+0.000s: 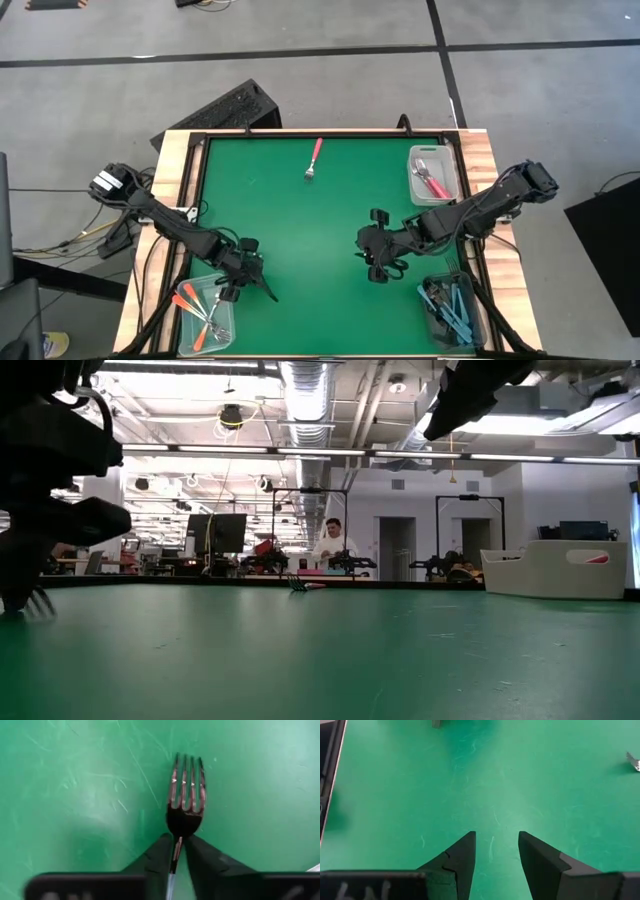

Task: Sort silverware by color (type)
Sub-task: Put the blue fork into the black bin

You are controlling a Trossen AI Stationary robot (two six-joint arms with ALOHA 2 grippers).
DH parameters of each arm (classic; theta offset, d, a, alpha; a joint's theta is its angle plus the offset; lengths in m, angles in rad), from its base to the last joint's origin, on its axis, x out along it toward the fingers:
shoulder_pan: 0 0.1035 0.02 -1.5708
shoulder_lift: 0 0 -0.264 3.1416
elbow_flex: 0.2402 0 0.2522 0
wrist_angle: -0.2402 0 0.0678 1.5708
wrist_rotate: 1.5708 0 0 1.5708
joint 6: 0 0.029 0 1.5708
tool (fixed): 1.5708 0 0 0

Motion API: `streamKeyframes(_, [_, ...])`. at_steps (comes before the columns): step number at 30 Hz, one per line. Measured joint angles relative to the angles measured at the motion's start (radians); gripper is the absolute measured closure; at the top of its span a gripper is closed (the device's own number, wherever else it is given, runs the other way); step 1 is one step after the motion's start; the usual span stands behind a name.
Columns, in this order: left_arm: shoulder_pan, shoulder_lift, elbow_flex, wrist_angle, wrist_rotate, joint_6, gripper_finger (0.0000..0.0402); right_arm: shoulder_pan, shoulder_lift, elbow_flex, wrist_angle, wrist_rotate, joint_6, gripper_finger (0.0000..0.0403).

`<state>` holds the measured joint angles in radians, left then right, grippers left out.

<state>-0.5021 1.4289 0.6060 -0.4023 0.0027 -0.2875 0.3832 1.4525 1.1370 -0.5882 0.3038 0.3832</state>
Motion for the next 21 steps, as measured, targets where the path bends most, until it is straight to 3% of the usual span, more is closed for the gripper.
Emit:
streamKeyframes(2, [0.005, 0.001, 0.015, -0.003, -0.012, 0.03, 0.0381, 0.0, 0.0, 0.0, 0.005, 0.02, 0.0, 0.023])
streamKeyframes(4, [0.009, -0.002, 0.029, 0.003, -0.085, 0.052, 0.0392, 0.0, 0.0, 0.0, 0.034, 0.052, 0.027, 0.023])
streamKeyframes(8, [0.013, -0.003, 0.054, 0.015, -0.391, 0.084, 0.0392, -0.019, 0.01, 0.001, 0.176, 0.172, 0.214, 0.023])
streamKeyframes(11, [0.016, -0.002, 0.073, 0.041, -0.617, 0.122, 0.0395, -0.035, 0.03, 0.0, 0.257, 0.178, 0.238, 0.023])
streamKeyframes(13, [0.023, -0.003, 0.089, 0.062, -0.715, 0.136, 0.0395, -0.043, 0.043, 0.001, 0.303, 0.176, 0.24, 0.023])
streamKeyframes(21, [0.04, -0.003, 0.134, 0.062, -0.749, 0.208, 0.0395, -0.08, 0.061, 0.001, 0.32, 0.169, 0.245, 0.023])
